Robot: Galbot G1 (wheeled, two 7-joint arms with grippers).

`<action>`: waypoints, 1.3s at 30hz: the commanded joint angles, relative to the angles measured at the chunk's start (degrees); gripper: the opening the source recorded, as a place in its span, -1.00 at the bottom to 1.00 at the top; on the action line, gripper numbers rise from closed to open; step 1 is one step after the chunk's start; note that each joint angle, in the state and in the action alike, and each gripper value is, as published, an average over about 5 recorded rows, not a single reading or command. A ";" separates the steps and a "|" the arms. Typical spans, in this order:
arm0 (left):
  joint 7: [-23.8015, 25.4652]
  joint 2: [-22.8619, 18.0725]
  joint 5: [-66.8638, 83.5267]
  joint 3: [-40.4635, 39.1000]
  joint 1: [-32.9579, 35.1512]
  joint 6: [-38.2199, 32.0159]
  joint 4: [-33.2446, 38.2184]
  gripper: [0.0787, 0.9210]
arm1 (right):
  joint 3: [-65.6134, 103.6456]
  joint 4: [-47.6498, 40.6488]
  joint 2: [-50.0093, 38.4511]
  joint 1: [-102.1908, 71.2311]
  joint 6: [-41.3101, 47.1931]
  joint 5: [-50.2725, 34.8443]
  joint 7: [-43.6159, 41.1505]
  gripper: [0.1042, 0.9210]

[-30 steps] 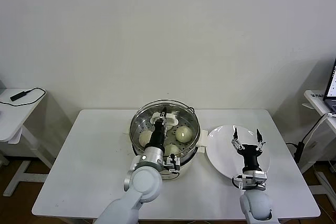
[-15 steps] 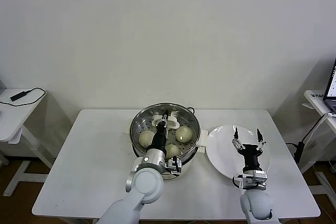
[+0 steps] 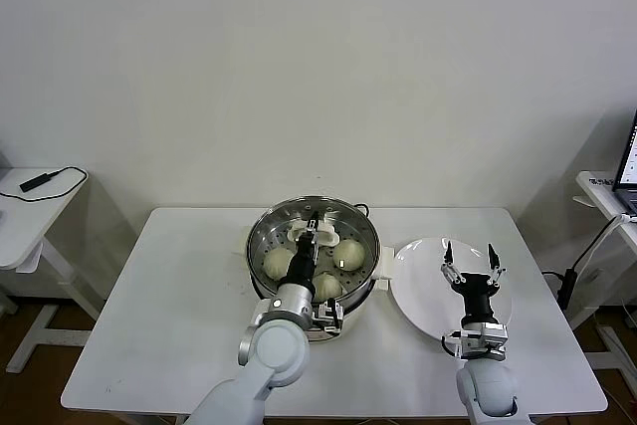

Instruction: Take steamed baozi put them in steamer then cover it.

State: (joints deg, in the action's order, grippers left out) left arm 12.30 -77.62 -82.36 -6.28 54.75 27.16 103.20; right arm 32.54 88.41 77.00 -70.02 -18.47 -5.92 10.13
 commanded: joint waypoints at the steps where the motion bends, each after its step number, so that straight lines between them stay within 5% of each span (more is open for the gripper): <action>1: 1.14 -0.03 -0.29 0.09 0.49 -0.56 0.66 -0.72 | 0.01 0.03 0.08 -0.02 -0.06 0.10 0.05 0.76; 5: 1.00 0.02 -0.17 0.21 0.41 -0.67 1.09 -0.62 | -0.05 0.05 0.18 -0.09 -0.09 0.23 0.06 0.76; 21: 2.89 2.62 1.93 1.06 3.94 -1.26 8.95 0.40 | 0.22 0.48 0.21 0.34 -0.10 0.34 0.42 0.76; 39: 2.56 10.25 14.45 8.74 11.95 -1.55 24.23 0.77 | 0.23 0.00 -1.16 1.26 0.03 -1.88 0.06 0.76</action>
State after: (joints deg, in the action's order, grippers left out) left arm 15.97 -72.09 -78.03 -3.71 61.82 25.83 116.95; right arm 32.78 88.48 76.37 -68.74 -18.52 -6.00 10.65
